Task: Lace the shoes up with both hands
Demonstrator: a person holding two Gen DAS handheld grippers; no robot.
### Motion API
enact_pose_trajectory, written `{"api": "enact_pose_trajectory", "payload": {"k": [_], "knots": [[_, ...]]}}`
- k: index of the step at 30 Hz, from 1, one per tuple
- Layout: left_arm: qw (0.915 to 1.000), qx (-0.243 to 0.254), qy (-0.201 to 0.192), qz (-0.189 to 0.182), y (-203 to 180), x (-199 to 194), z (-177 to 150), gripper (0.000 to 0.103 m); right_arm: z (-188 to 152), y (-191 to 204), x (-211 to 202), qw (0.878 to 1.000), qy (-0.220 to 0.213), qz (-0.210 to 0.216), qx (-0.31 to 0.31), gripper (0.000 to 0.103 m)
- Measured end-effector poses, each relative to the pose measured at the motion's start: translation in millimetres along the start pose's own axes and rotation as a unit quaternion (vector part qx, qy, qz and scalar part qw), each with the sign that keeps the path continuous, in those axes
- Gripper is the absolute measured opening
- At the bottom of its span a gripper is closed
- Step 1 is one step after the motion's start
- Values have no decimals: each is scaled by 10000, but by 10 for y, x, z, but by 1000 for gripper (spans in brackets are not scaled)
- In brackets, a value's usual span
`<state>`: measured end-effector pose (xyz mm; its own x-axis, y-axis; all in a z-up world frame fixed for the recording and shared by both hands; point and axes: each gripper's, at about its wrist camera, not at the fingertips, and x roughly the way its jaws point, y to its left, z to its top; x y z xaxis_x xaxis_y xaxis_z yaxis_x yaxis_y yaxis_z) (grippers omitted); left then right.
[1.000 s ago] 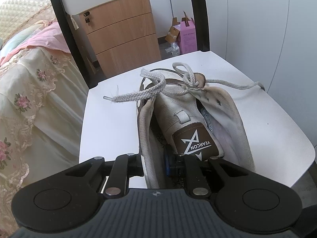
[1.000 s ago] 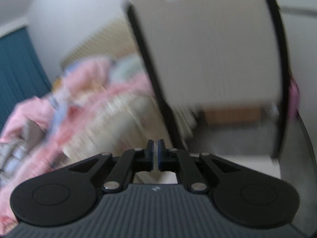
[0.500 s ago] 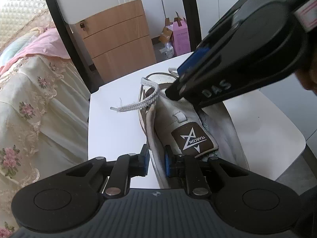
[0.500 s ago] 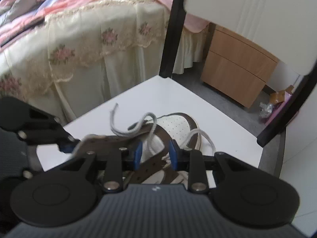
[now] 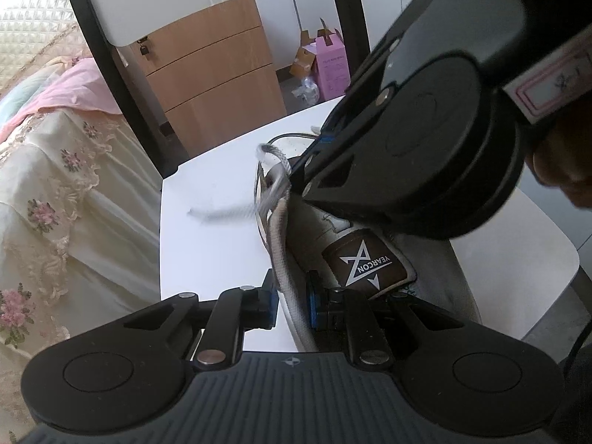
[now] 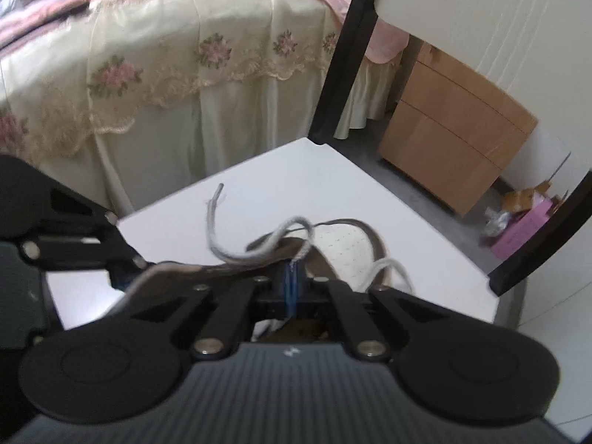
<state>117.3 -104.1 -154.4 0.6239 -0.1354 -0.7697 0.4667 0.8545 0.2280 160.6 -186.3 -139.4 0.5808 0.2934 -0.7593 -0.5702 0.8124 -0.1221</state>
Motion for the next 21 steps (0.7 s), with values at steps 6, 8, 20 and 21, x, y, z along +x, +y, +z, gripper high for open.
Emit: {"api": "enact_pose_trajectory", "payload": {"k": [6, 8, 20, 21], "knots": [[9999, -75, 25, -65, -1, 55, -7, 18, -107, -301, -65, 9884, -365, 423, 1409, 2], [9999, -124, 84, -60, 12, 81, -1, 18, -103, -400, -132, 9797, -548, 604, 1832, 2], [9996, 231, 126, -142, -76, 111, 32, 17, -20, -425, -479, 9504, -1479, 1344, 2385, 1], [9995, 244, 139, -149, -79, 124, 39, 17, 9, -426, -541, 9441, -1654, 1430, 2466, 1]]}}
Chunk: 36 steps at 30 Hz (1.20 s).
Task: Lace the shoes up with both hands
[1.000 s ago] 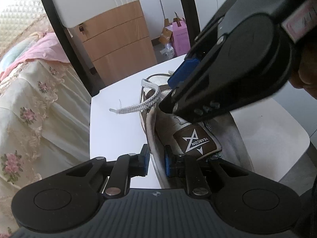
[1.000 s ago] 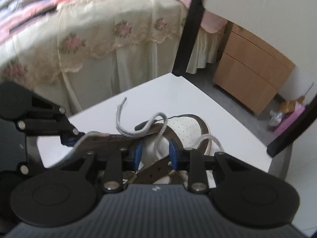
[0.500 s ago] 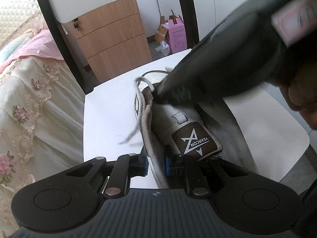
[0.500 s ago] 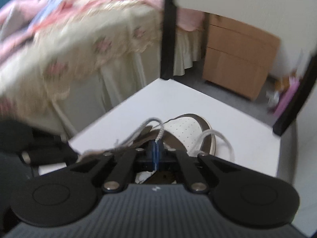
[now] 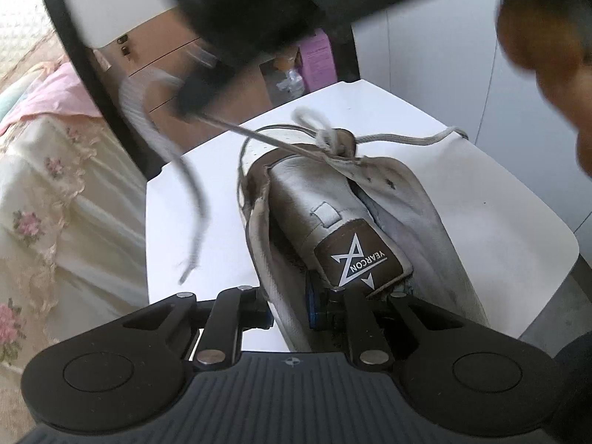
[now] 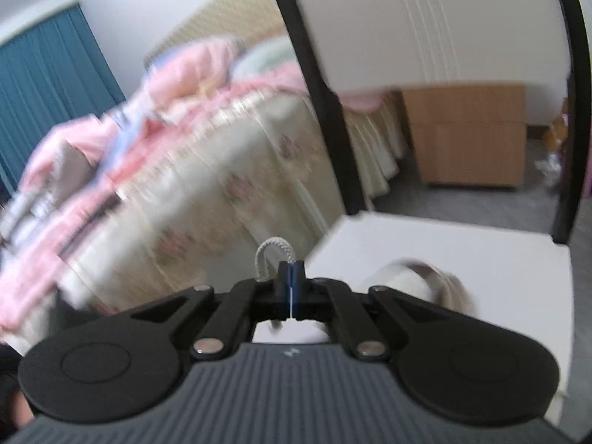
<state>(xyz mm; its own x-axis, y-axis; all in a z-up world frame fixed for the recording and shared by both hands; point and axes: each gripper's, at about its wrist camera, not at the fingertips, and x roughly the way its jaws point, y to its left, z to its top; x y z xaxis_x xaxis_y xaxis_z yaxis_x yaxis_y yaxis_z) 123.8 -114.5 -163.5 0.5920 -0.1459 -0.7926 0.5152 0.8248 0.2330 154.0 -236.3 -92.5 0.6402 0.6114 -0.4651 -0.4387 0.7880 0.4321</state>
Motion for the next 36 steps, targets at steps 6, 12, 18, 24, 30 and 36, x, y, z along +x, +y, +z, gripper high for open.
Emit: {"api": "enact_pose_trajectory", "payload": {"k": [6, 12, 18, 24, 30, 36], "knots": [[10000, 71, 22, 6, 3, 29, 6, 17, 294, 135, -276, 9927, -973, 533, 482, 1], [9999, 165, 2, 15, -28, 43, 12, 17, 615, 389, -489, 9837, -1684, 590, 236, 1], [9999, 107, 5, -13, -23, 58, 30, 17, 1040, 600, -637, 9779, -1999, 609, -108, 1], [9999, 110, 26, 13, -30, 60, 44, 18, 1425, 873, -704, 9730, -2195, 576, -415, 1], [10000, -14, -25, -95, 3, 42, 51, 18, 1399, 886, -617, 9785, -2011, 231, -407, 2], [9993, -320, -119, -175, 90, -128, 37, 21, 1006, 436, -504, 9860, -1516, -31, 695, 5]]}}
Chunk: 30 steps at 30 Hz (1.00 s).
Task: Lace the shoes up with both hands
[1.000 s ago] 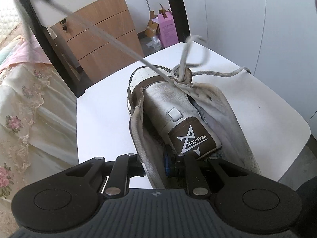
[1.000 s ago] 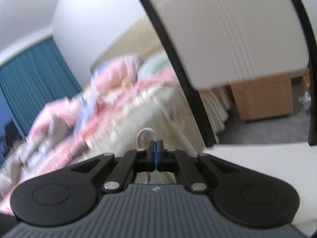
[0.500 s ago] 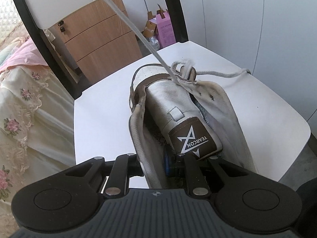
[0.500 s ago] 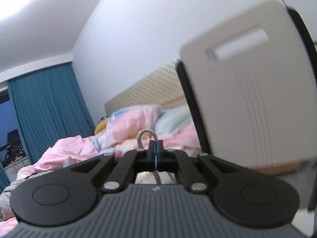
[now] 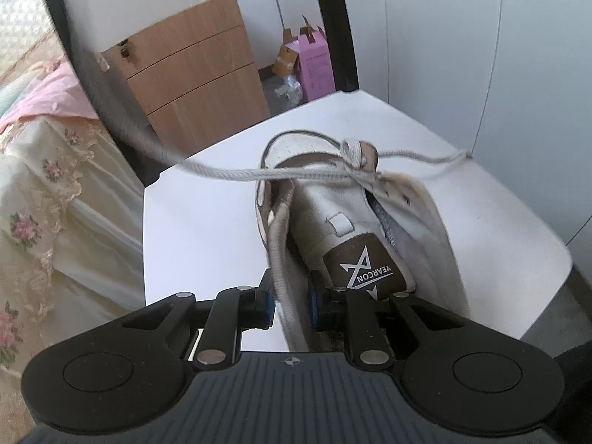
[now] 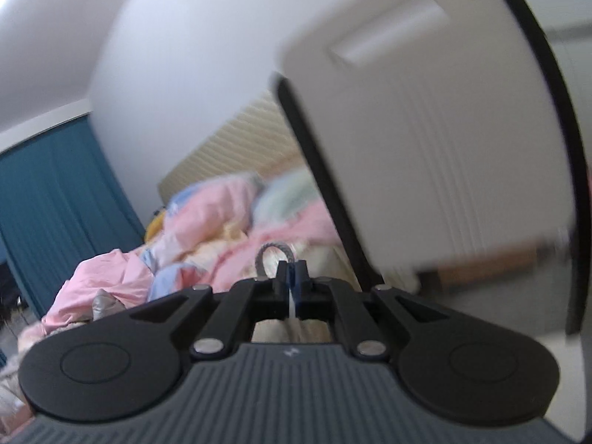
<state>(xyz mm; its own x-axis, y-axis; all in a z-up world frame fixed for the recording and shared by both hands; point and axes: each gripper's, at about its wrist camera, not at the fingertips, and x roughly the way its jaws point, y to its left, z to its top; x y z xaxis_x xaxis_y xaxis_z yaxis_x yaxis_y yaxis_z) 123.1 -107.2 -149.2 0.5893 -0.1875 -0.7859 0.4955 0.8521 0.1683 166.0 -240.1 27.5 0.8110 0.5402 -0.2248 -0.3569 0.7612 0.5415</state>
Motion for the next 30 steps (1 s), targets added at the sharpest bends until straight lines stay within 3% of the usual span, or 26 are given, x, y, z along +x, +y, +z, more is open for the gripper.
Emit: {"api": "enact_pose_trajectory", "payload": {"k": [2, 4, 5, 6, 7, 9, 14, 17, 20, 24, 27, 30], "knots": [[9991, -364, -29, -228, 104, -105, -28, 21, -140, -162, -11, 9994, 78, -215, 274, 5], [9962, -739, -62, -467, 212, -211, -59, 22, -286, -308, -30, 9976, 150, -410, 539, 15], [9939, -928, -79, -583, 268, -265, -74, 22, -363, -355, -37, 9963, 227, -507, 653, 37], [9914, -1104, -100, -694, 317, -311, -83, 29, -433, -394, -39, 9950, 309, -584, 750, 51], [9881, -1307, -128, -801, 366, -352, -89, 39, -502, -433, -41, 9935, 390, -660, 846, 51], [9792, -1744, -190, -1020, 466, -425, -105, 48, -610, -524, -60, 9907, 566, -605, 1076, 51], [9554, -2581, -308, -1403, 674, -538, -135, 48, -872, -642, -285, 9829, 579, -918, 1490, 51], [9393, -3039, -409, -1539, 812, -573, -135, 48, -1013, -776, -461, 9679, 601, -1351, 2034, 52], [9031, -3825, -357, -1920, 1022, -451, -167, 48, -1203, -1041, -685, 9402, 567, -1552, 2977, 52], [8440, -4802, -123, -2387, 1225, -165, -272, 48, -1512, -1455, -788, 8788, 492, -1448, 4520, 52], [7968, -5396, 118, -2717, 1287, 45, -356, 48, -1652, -1650, -783, 8386, 410, -1497, 5221, 53], [7528, -5884, 293, -2936, 1334, 244, -442, 49, -1664, -1759, -672, 8212, 365, -1595, 5468, 53]]}}
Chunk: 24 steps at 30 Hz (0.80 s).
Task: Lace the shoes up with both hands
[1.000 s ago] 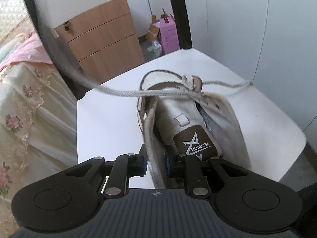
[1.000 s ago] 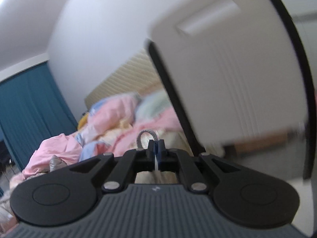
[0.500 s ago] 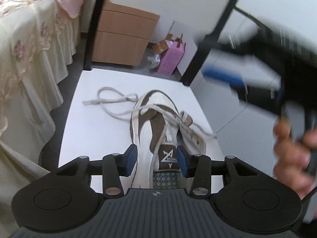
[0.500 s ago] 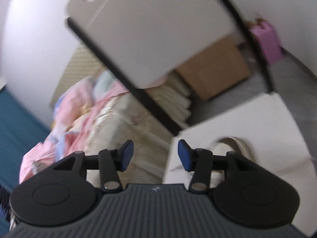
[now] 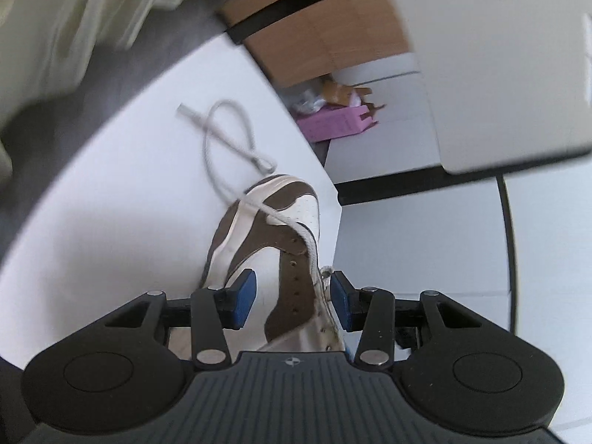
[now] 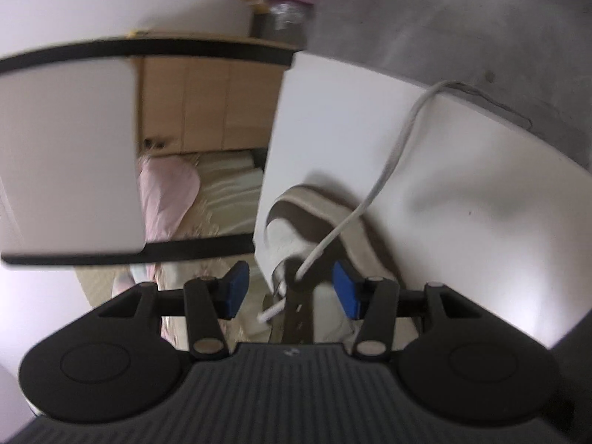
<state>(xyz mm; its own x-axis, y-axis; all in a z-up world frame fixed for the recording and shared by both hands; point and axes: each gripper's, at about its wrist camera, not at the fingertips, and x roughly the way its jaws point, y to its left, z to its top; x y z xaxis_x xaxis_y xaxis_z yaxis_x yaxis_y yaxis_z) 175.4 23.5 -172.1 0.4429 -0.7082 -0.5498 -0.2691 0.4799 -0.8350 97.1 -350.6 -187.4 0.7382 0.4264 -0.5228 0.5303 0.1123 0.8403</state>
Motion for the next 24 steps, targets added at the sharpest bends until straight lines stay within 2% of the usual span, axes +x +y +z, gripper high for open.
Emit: {"api": "enact_pose_trajectory", "payload": {"k": [4, 10, 15, 16, 18, 21, 24], "knots": [[9979, -626, -83, -166, 155, 129, 134, 52, 148, 15, 142, 9999, -48, -111, 47, 53], [9928, -1139, -188, -323, 281, 323, 280, 54, 252, -8, 279, 9994, -26, -325, 110, 53], [9898, -1385, -142, -292, 363, 444, 314, 54, 242, -1, 357, 9992, -77, -386, 90, 52], [9896, -1389, -147, -343, 363, 448, 319, 54, 248, -1, 360, 9992, -129, -361, 99, 49], [9895, -1375, -219, -389, 349, 428, 325, 53, 250, 9, 341, 9992, -216, -336, 71, 30], [9890, -1375, -395, -374, 327, 379, 327, 51, 227, 38, 307, 9987, -365, -354, -7, 21], [9875, -1469, -366, -441, 333, 384, 328, 49, 181, 84, 286, 9986, -421, -280, -132, 16]]}}
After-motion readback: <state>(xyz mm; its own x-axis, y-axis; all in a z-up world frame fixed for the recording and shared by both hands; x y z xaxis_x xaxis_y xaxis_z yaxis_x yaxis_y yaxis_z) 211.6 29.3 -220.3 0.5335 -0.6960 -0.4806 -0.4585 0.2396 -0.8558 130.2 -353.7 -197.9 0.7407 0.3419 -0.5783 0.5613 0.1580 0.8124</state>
